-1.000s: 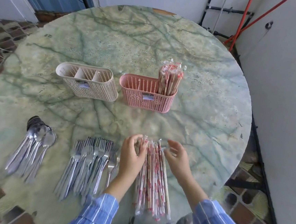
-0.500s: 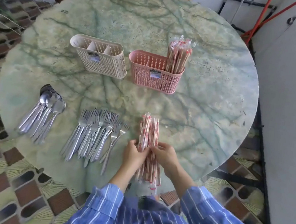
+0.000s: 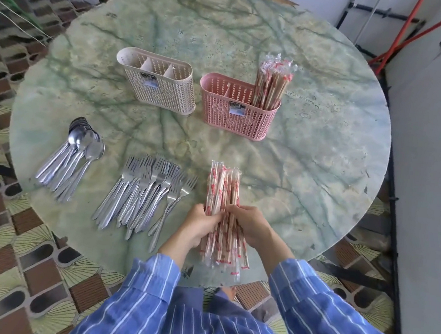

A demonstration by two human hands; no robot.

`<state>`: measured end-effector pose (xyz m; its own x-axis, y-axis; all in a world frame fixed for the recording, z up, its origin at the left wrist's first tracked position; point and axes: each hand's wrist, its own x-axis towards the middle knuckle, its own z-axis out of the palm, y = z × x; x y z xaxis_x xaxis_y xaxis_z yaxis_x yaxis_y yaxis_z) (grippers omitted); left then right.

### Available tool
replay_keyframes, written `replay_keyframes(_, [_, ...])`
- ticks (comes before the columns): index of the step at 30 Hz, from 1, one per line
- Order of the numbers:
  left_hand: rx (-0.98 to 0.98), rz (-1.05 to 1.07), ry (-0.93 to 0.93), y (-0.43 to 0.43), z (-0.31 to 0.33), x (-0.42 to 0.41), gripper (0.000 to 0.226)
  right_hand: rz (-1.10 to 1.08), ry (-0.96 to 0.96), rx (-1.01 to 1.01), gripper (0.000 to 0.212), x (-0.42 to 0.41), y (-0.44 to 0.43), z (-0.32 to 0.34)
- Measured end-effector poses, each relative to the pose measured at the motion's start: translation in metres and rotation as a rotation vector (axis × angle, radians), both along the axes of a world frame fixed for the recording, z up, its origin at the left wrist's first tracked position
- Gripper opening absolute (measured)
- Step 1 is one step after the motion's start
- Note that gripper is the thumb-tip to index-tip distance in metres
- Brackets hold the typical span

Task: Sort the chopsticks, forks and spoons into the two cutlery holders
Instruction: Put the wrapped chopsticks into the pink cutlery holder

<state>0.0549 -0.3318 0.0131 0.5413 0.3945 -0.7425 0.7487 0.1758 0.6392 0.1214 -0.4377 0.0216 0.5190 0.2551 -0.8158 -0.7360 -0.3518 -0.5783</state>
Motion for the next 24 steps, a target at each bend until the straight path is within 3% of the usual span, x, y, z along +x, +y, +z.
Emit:
replay_keyframes(5, [-0.001,0.003,-0.015,-0.002,0.004,-0.001,0.021,0.008,0.020,0.034,0.017,0.000,0.005,-0.002])
replay_keyframes(8, [-0.095,0.049,-0.079,0.001,0.007,-0.003,0.025,-0.008,0.032,0.070,0.017,0.001,0.005,-0.005])
replay_keyframes(11, [-0.129,0.067,-0.147,0.005,0.007,-0.003,0.033,-0.037,0.071,0.134,0.022,0.002,0.003,-0.007])
replay_keyframes(14, [-0.125,0.079,-0.128,0.009,0.016,-0.003,0.023,-0.031,0.152,0.200,0.030,0.005,0.000,-0.006])
replay_keyframes(17, [-0.131,0.037,-0.130,0.012,0.023,-0.003,0.028,-0.030,0.237,0.260,0.032,0.010,-0.003,-0.006])
replay_keyframes(21, [-0.135,0.056,-0.128,0.013,0.044,0.001,0.045,-0.010,0.223,0.257,0.019,0.014,-0.003,-0.003])
replay_keyframes(24, [-0.151,0.088,-0.121,0.026,0.030,0.004,0.026,-0.059,0.234,0.345,0.025,0.019,0.002,0.000])
